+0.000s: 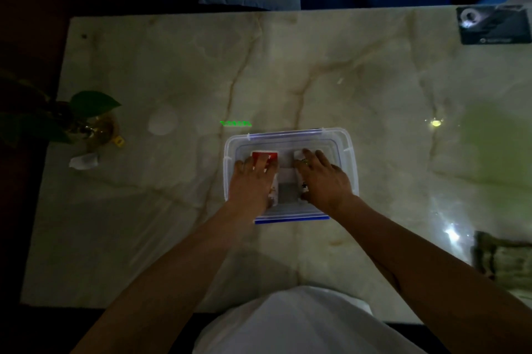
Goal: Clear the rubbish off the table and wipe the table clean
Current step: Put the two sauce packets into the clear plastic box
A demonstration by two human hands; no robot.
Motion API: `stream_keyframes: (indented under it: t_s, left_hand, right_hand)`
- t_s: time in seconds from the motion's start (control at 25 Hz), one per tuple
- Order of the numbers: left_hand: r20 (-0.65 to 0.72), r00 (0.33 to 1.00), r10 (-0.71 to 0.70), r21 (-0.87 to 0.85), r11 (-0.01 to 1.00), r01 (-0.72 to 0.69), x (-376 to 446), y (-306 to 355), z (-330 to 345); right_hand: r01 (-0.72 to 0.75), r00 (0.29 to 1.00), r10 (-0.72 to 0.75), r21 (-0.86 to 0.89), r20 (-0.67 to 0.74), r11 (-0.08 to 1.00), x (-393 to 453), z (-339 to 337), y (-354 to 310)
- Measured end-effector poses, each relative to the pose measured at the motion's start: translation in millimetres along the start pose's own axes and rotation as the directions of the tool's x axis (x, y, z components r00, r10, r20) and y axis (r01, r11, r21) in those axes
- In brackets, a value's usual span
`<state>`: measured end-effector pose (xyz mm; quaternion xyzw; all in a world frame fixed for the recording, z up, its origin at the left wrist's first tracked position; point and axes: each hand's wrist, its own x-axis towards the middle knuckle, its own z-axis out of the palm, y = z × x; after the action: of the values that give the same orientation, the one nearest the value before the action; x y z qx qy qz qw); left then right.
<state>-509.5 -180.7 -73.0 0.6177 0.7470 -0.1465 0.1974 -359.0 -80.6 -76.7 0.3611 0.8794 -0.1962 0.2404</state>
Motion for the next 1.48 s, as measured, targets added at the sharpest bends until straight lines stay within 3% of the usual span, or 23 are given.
stream_keyframes:
  t_s: [0.24, 0.56, 0.8, 0.92, 1.04, 1.2, 1.28, 1.36, 1.48]
  left_hand:
    - [0.075, 0.996, -0.052, 0.143, 0.989, 0.040, -6.6, -2.5, -15.3]
    - [0.113, 0.993, -0.042, 0.281, 0.960, 0.009, -18.8, 1.5, -37.2]
    - [0.091, 0.993, -0.072, 0.244, 0.968, 0.048, -26.8, 1.5, -39.8]
    - [-0.036, 0.998, -0.047, 0.109, 0.993, 0.051, -32.7, -3.2, -37.2]
    - [-0.195, 0.979, -0.055, -0.169, 0.985, 0.022, -48.5, -3.7, -32.6]
    - [-0.358, 0.911, -0.205, -0.625, 0.777, -0.071, -89.1, 2.0, -17.9]
    - [-0.399, 0.893, -0.207, -0.724, 0.668, -0.169, -112.8, 7.3, -5.1]
    - [-0.381, 0.913, -0.150, -0.766, 0.604, -0.221, -132.2, 10.7, 11.0]
    - [-0.235, 0.971, 0.041, -0.679, 0.708, -0.194, -141.1, 7.1, 33.5]
  right_hand:
    - [-0.103, 0.993, 0.102, 0.012, 0.057, 0.995, -4.1, -7.1, 1.1]
    - [-0.113, 0.989, 0.105, 0.078, 0.104, 0.991, -8.5, -6.9, 2.4]
    - [-0.108, 0.994, 0.101, 0.187, 0.048, 0.976, -18.2, -8.8, 0.1]
    - [-0.108, 0.986, 0.142, 0.305, -0.090, 0.946, -32.4, -14.3, -4.8]
    - [-0.077, 0.964, 0.156, 0.337, -0.215, 0.938, -58.6, -21.1, -9.7]
    - [0.025, 0.916, 0.104, 0.314, -0.388, 0.949, -114.0, -4.1, -18.4]
    - [0.041, 0.924, 0.072, 0.283, -0.376, 0.958, -137.0, 10.4, -20.0]
    - [-0.011, 0.956, 0.087, 0.262, -0.279, 0.965, -153.3, 26.5, -18.1]
    - [-0.109, 0.991, 0.121, 0.198, -0.050, 0.974, -168.5, 50.8, -10.8]
